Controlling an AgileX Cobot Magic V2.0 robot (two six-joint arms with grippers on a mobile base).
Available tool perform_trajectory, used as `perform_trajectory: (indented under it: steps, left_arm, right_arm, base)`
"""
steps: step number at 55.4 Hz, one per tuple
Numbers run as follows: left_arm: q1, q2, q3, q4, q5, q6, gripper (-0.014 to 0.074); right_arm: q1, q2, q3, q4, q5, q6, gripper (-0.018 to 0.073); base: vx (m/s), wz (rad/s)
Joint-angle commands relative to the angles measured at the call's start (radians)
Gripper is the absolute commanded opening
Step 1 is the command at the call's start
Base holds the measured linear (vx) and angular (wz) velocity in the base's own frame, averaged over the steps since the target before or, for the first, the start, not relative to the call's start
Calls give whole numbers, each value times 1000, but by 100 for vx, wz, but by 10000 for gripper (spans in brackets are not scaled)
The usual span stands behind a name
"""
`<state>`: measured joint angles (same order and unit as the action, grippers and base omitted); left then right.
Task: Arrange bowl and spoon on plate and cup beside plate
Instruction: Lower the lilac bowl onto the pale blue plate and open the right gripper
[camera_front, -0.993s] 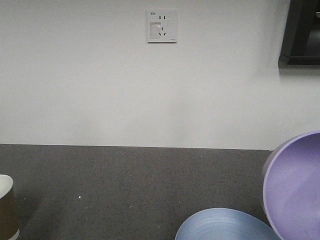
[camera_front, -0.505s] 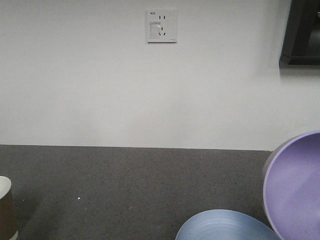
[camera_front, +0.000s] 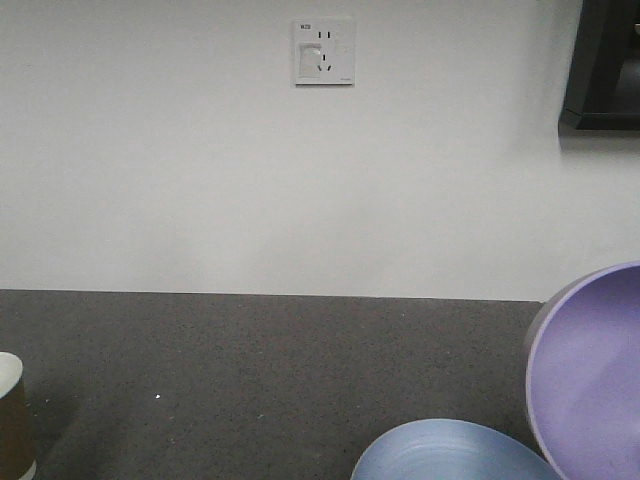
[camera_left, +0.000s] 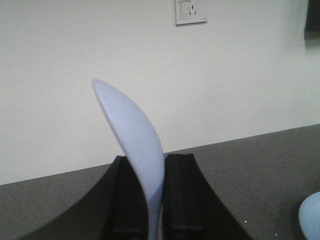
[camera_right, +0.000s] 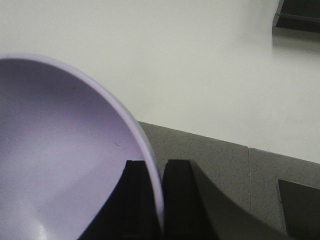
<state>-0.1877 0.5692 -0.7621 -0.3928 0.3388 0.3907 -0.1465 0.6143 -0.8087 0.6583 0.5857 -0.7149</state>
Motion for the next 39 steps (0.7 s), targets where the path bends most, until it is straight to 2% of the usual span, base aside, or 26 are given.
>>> perform_trajectory:
  steps: [1,28,39]
  left_arm:
    - [-10,6,-24,-17,-78,-1,3]
    - [-10,10,-24,-17,-109,-2,3]
    - [-10,10,-24,-17,-101,-2,3]
  right_arm:
    - [1,2,-29,28,-71,-8,-8]
    - [1,34,-29,80,-53,-1,-8]
    - [25,205,-34,26,50,146,-8]
  base:
    - [0,0]
    - [0,0]
    - [0,0]
